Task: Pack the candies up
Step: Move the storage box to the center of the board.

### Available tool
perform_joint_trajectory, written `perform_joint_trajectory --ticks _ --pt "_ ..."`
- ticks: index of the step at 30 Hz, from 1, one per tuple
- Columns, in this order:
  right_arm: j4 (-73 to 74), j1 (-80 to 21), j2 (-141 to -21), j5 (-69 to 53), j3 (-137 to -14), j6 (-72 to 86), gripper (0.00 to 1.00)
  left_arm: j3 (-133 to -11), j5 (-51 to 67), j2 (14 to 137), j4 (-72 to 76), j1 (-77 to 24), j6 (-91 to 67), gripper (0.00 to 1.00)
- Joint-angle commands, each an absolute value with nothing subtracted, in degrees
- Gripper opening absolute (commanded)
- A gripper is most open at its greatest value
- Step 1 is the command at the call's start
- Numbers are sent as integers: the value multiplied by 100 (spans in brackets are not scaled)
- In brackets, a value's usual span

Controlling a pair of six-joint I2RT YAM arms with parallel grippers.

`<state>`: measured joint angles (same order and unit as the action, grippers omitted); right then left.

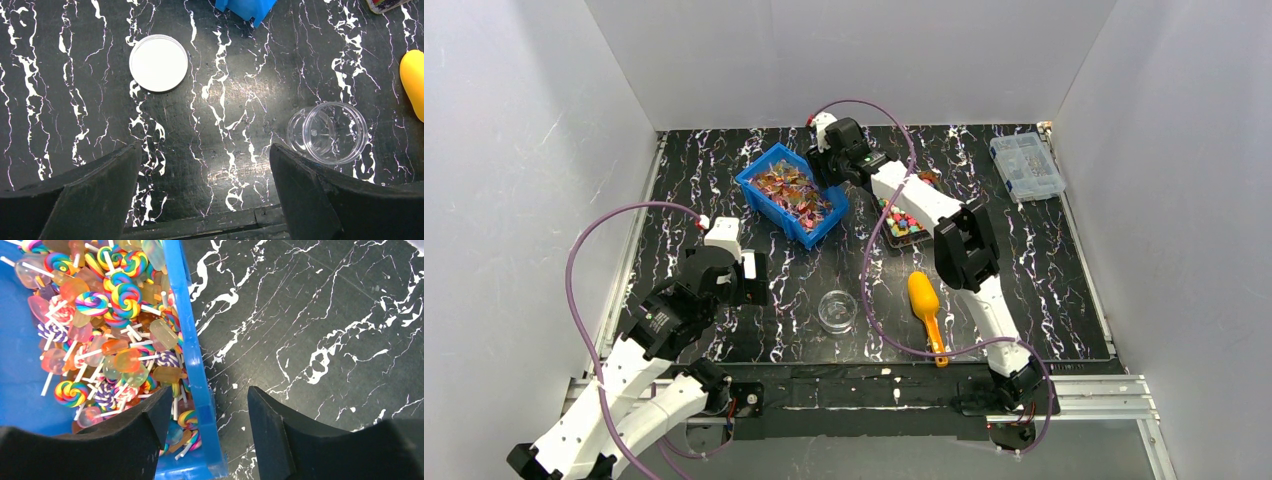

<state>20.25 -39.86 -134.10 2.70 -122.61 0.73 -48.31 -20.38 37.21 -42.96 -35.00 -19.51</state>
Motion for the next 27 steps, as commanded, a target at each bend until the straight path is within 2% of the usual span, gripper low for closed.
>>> perform_joint_trajectory --ticks 1,5,8,14,16,19,27 --pt "1727 -3948 -13531 120 -12590 -126 64 -4808 -2162 3744 -4421 -3507 -1949 99" --pt "1702 -3946 -13571 165 -12549 -53 58 -4812 -2171 3744 -4427 -3507 -1944 99" --pt "1696 -3940 -13559 58 -12452 -44 47 -4816 -2179 3744 -4430 -3507 -1951 99" --pt "1362 -3943 -12874 -80 -11477 -44 2 -4808 -2210 3735 -4446 -3507 -1960 99" --pt "1137 -3944 -12465 -35 -10919 -44 1 -4808 -2224 3750 -4447 -3511 -1967 99" --pt "1168 -3947 -12108 384 -10555 160 1 -4808 -2258 3737 -4464 -3507 -1977 99" --pt "813 -3946 -11403 489 -9535 519 1 -4808 -2303 3727 -4473 -3507 -1995 99"
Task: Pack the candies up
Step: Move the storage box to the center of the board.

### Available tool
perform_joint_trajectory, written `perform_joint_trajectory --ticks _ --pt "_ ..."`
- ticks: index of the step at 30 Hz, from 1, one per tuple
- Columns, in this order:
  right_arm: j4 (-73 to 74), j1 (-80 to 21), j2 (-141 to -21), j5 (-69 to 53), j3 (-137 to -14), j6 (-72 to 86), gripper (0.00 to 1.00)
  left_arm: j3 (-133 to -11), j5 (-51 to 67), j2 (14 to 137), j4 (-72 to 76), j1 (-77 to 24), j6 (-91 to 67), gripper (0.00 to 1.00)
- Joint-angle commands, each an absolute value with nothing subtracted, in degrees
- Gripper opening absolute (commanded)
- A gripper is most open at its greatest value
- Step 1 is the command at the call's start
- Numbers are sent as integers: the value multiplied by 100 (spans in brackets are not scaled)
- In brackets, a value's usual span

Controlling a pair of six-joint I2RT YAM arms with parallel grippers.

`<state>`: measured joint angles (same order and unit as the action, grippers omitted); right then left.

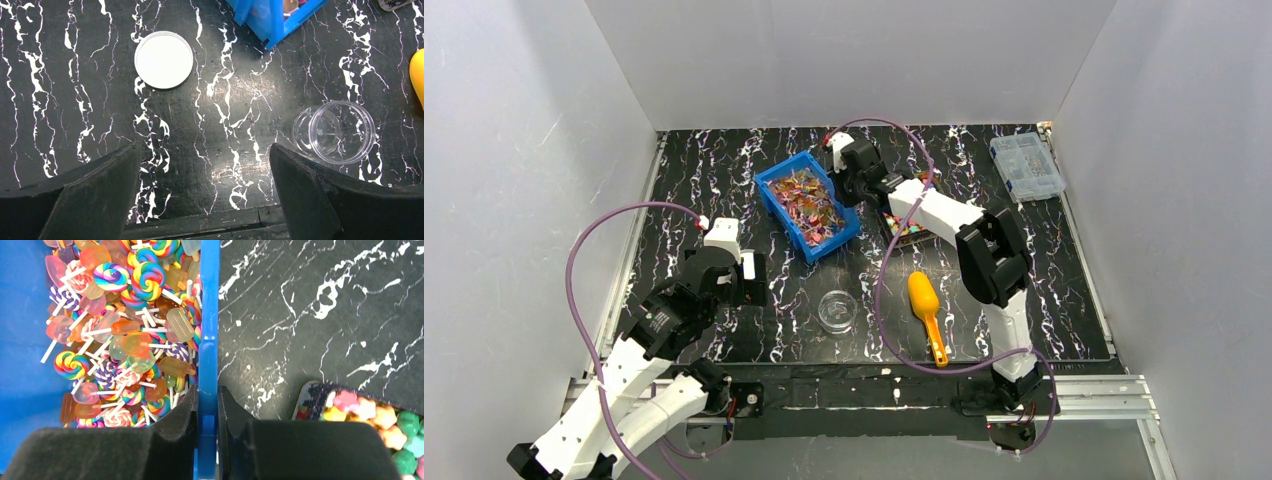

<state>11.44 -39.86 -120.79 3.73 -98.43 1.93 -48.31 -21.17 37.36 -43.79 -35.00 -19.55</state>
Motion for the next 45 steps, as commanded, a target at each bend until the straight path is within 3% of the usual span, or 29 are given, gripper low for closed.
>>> perform_joint_trajectory --ticks 1,9,22,26,31,35,45 --pt "782 -3944 -11351 522 -9440 597 1 -4808 -2303 3727 -4474 -3507 -2005 99" --pt "482 -3953 -11054 755 -8914 1448 1 -4816 -2327 3735 -4482 -3507 -2013 99" --pt "811 -4195 -11276 935 -9299 1464 2 -4823 -2316 3722 -4491 -3507 -2017 99" --pt "897 -4244 -11262 1060 -9403 1418 15 -4825 -2303 3723 -4486 -3507 -2013 99" --pt "1059 -4298 -11142 1199 -9628 1330 43 -4831 -2294 3735 -4487 -3506 -2008 99" --pt "1183 -4297 -10901 1472 -9702 1233 56 -4825 -2285 3735 -4482 -3507 -2007 99" --pt "1820 -4194 -10439 2113 -9760 1090 59 -4826 -2259 3731 -4476 -3507 -2000 99"
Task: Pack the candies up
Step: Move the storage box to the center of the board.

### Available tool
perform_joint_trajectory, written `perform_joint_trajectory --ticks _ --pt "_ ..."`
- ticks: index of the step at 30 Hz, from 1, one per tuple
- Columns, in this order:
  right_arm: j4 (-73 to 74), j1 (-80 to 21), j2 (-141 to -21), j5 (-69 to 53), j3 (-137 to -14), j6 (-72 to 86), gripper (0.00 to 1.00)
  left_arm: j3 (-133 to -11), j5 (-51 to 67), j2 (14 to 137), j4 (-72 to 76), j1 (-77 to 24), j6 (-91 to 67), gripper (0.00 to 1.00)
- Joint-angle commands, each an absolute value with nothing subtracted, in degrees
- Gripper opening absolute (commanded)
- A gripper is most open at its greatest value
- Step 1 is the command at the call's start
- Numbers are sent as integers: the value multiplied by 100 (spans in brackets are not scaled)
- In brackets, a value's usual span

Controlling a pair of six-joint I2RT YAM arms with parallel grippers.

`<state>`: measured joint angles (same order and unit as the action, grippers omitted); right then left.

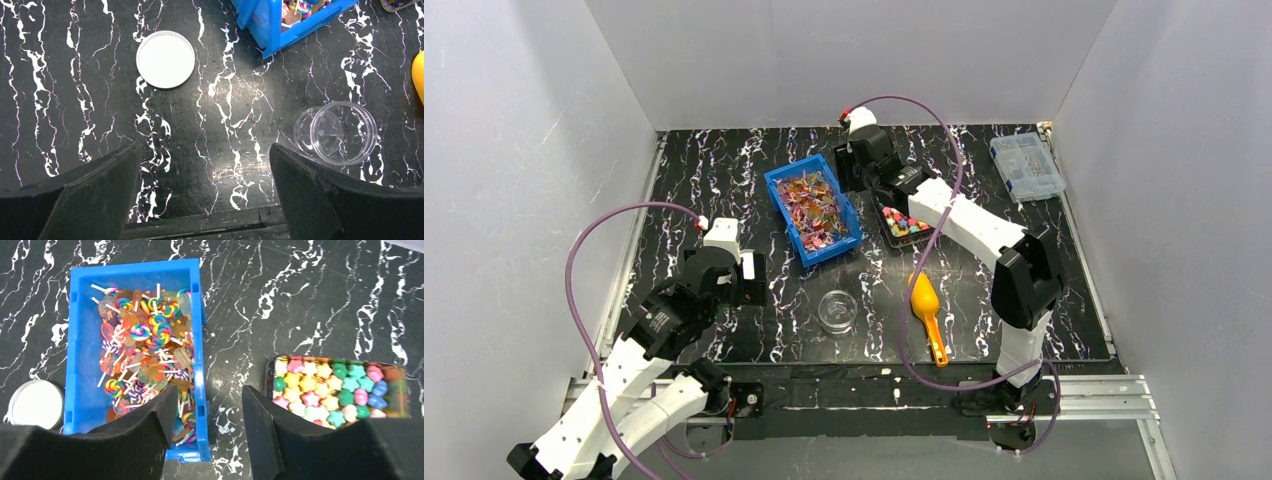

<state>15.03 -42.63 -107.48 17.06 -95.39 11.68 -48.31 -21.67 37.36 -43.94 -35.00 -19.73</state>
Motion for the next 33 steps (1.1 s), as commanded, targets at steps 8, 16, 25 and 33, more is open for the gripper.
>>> perform_joint_trajectory --ticks 8,16,25,33 --pt "1929 -3848 -10125 1987 -9091 1063 57 -4825 -2233 3713 -4474 -3507 -2010 99" --pt "1850 -3644 -10061 1637 -8480 1152 57 -4828 -2215 3735 -4465 -3507 -2002 99" --pt "1688 -3494 -10380 1268 -8110 1257 50 -4826 -2206 3726 -4465 -3507 -1995 99" --pt "1646 -3472 -10722 1181 -8050 1351 49 -4834 -2197 3707 -4465 -3507 -1995 99"
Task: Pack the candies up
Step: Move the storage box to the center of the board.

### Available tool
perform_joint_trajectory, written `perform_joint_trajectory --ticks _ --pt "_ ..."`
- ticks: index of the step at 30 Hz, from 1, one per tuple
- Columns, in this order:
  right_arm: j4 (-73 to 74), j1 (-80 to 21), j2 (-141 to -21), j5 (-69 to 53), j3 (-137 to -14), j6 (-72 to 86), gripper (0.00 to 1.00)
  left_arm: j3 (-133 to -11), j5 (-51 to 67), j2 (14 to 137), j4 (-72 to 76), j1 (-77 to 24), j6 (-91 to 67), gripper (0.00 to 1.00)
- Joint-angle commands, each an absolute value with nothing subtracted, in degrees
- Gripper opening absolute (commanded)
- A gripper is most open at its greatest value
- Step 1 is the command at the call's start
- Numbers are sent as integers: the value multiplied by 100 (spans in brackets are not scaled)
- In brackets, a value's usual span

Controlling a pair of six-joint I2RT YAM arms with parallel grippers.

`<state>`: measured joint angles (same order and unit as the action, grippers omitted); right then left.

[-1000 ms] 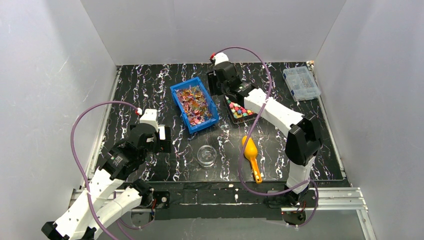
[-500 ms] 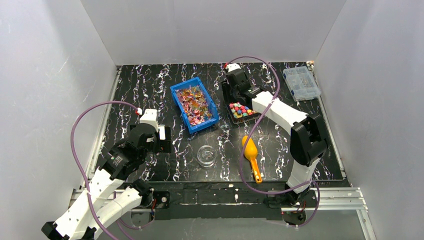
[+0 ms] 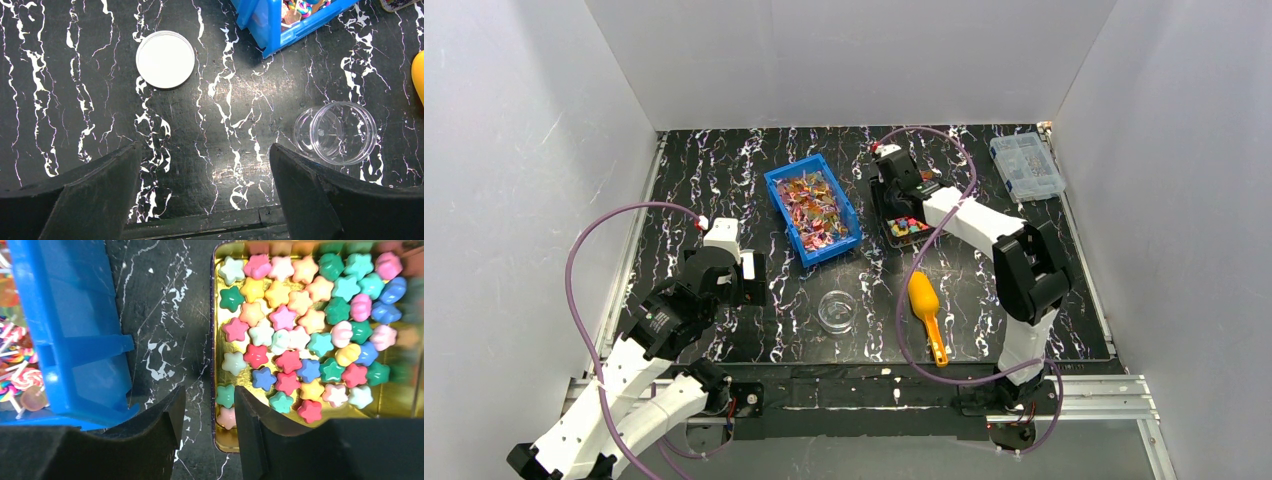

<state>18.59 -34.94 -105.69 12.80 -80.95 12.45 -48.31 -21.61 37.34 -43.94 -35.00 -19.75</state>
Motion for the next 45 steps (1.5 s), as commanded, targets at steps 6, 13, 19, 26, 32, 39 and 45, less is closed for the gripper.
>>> perform_joint_trajectory --ticks 6,13,19,26,32,39,45 --pt "1609 -3465 -10936 1214 -8048 1389 46 -4830 -2197 3683 -4465 -3514 -1995 99" --pt "1634 -3463 -11173 1226 -8097 1397 38 -4833 -2197 3666 -4465 -3507 -2000 99" --pt "1634 -3463 -11262 1087 -8094 1440 15 -4834 -2196 3664 -4465 -3506 -1997 99" --pt "1557 -3478 -11241 848 -8023 1610 1 -4834 -2188 3674 -4465 -3507 -1994 99" --pt "1453 -3733 -11152 1101 -8024 1798 1 -4834 -2180 3683 -4456 -3507 -1989 99" --pt "1353 -3907 -11131 1112 -8044 2065 1 -4834 -2162 3674 -4457 -3507 -1987 99" --pt "1247 -4040 -11129 1266 -8048 2221 1 -4830 -2145 3648 -4456 -3507 -1986 99"
